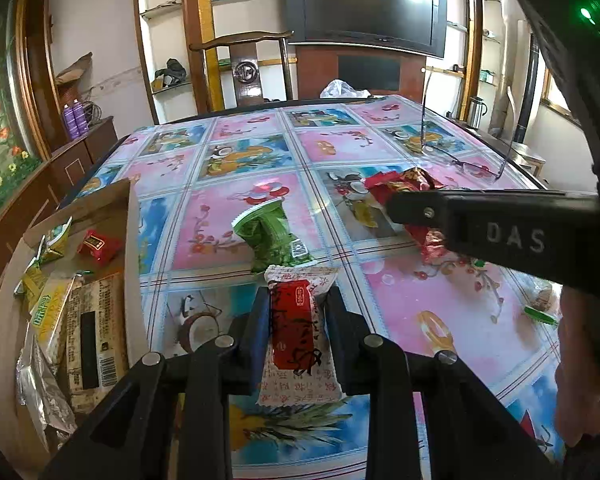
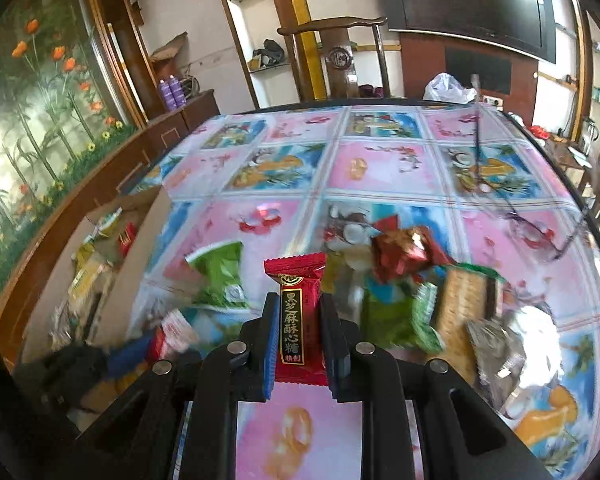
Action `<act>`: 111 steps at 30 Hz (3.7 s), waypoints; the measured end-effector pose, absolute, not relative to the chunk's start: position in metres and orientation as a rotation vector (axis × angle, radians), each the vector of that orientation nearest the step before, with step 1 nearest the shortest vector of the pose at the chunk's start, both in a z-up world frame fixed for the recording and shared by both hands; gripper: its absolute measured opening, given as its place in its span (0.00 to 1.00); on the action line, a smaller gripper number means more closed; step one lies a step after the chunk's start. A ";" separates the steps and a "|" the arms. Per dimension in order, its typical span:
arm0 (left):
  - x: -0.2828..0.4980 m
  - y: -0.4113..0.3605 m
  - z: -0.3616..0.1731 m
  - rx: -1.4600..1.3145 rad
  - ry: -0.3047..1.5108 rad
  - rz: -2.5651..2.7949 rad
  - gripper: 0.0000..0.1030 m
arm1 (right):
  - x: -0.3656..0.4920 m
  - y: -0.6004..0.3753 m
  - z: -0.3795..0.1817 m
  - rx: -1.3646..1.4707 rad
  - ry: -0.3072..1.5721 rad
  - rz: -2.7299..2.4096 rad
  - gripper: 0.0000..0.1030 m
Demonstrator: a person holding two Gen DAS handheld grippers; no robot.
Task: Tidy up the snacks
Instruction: 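Lift the red candy and red pastry packet off the table, then carry both red snacks into the cardboard box and open both grippers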
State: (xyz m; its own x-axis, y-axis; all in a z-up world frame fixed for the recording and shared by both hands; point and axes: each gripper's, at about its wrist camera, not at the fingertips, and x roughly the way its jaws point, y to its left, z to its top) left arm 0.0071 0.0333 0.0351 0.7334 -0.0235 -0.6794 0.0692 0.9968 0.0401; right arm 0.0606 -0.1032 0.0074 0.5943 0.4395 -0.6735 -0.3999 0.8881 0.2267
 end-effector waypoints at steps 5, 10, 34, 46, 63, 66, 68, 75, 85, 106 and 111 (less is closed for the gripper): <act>0.008 0.034 0.035 0.067 0.747 -0.053 0.25 | 0.057 -0.107 -0.006 0.057 0.825 0.491 0.20; 0.008 0.034 0.034 0.068 0.749 -0.051 0.25 | 0.058 -0.119 -0.011 0.118 0.854 0.497 0.20; 0.002 0.043 0.045 -0.003 0.691 -0.082 0.25 | 0.054 -0.117 -0.010 0.113 0.844 0.506 0.20; -0.018 0.068 0.074 -0.096 0.622 -0.073 0.25 | 0.043 -0.116 0.006 0.118 0.751 0.454 0.20; -0.070 0.196 0.088 -0.223 0.556 0.168 0.25 | -0.015 -0.010 0.019 0.067 0.644 0.625 0.21; -0.078 0.215 0.084 -0.245 0.561 0.205 0.25 | -0.023 0.008 0.018 0.038 0.637 0.652 0.21; -0.082 0.228 0.080 -0.269 0.567 0.224 0.25 | -0.028 0.018 0.018 0.030 0.635 0.673 0.21; -0.085 0.246 0.066 -0.297 0.608 0.245 0.25 | -0.033 0.044 0.012 0.009 0.661 0.722 0.21; -0.077 0.254 0.047 -0.326 0.666 0.232 0.26 | -0.030 0.075 -0.006 -0.026 0.760 0.806 0.21; -0.074 0.263 0.040 -0.373 0.692 0.229 0.25 | -0.040 0.099 -0.019 -0.107 0.772 0.872 0.22; -0.074 0.262 0.041 -0.356 0.691 0.241 0.26 | -0.039 0.096 -0.017 -0.106 0.767 0.865 0.22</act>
State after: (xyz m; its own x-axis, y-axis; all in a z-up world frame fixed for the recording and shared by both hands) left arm -0.0741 0.2616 0.0408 0.7466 0.0989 -0.6579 -0.3314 0.9128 -0.2388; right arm -0.0391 0.0958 -0.0175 0.4035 0.6469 -0.6471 -0.7192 0.6614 0.2128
